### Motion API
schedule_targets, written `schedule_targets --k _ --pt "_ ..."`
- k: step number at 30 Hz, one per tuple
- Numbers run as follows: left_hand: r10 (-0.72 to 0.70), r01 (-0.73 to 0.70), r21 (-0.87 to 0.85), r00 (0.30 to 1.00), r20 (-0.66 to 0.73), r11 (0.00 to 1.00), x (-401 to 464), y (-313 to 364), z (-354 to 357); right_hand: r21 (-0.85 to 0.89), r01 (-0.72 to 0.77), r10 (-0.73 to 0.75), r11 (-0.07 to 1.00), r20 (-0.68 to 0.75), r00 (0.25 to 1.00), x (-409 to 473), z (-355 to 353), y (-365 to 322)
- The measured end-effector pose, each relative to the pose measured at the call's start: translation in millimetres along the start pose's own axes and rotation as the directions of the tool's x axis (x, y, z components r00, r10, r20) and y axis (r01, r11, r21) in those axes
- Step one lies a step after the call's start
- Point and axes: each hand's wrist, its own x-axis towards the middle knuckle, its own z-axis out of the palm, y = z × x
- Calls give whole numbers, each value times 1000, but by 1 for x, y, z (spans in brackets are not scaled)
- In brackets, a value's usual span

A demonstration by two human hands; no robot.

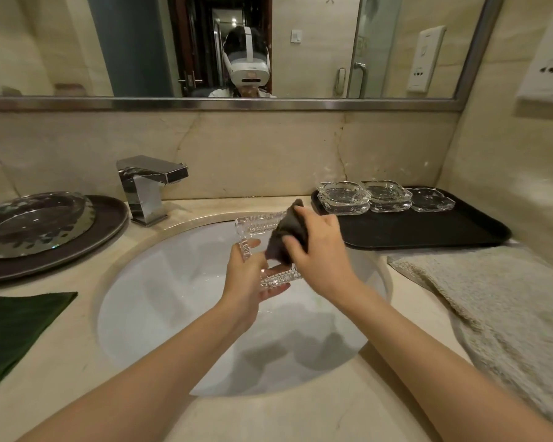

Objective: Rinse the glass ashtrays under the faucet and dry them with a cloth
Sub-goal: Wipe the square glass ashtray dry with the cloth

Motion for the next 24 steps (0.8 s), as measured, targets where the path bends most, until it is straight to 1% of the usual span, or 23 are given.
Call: schedule_targets --k 1,2,3,4,7,9,11,12,14,17,19,20,21,22,24 --pt "9 -10 17 1000 10 1000 -1 0 2 -71 -9 11 997 30 999 0 5 0" --pt "26 -26 45 1000 14 999 -3 1 2 -150 -41 49 988 49 998 1 8 1" --pt "51 -52 79 999 18 996 -4 1 3 -189 -87 99 978 59 993 2 10 1" --pt "75 -78 109 997 25 991 -4 2 3 -175 -141 155 974 64 986 4 11 2" --pt "94 -104 154 993 72 982 -9 3 5 11 -307 307 952 14 952 12 7 5" --pt "112 -131 192 988 110 973 -12 3 8 18 -357 357 934 -36 933 17 2 8" --pt "142 -162 210 984 106 964 -14 3 9 13 -367 367 930 -25 930 16 -3 7" --pt "155 -172 215 984 93 961 -13 3 9 40 -392 392 919 1 920 15 -4 7" --pt "166 -177 212 984 69 961 -14 3 8 127 -481 476 868 69 877 12 -5 5" --pt "179 -180 202 984 22 963 -14 6 4 253 -608 577 752 193 794 3 1 2" --pt "184 -177 165 982 -31 970 -11 9 1 343 -676 598 652 315 737 -6 9 -1" --pt "176 -167 147 983 -51 975 -9 10 0 364 -695 601 620 348 719 -8 12 -1" --pt "164 -155 137 984 -61 978 -8 10 0 364 -700 602 615 356 714 -7 13 0" --pt "150 -141 138 987 -59 980 -7 11 0 341 -694 599 634 350 720 -5 13 1" --pt "108 -101 155 994 -35 983 -8 11 1 212 -632 564 745 304 767 1 8 2"
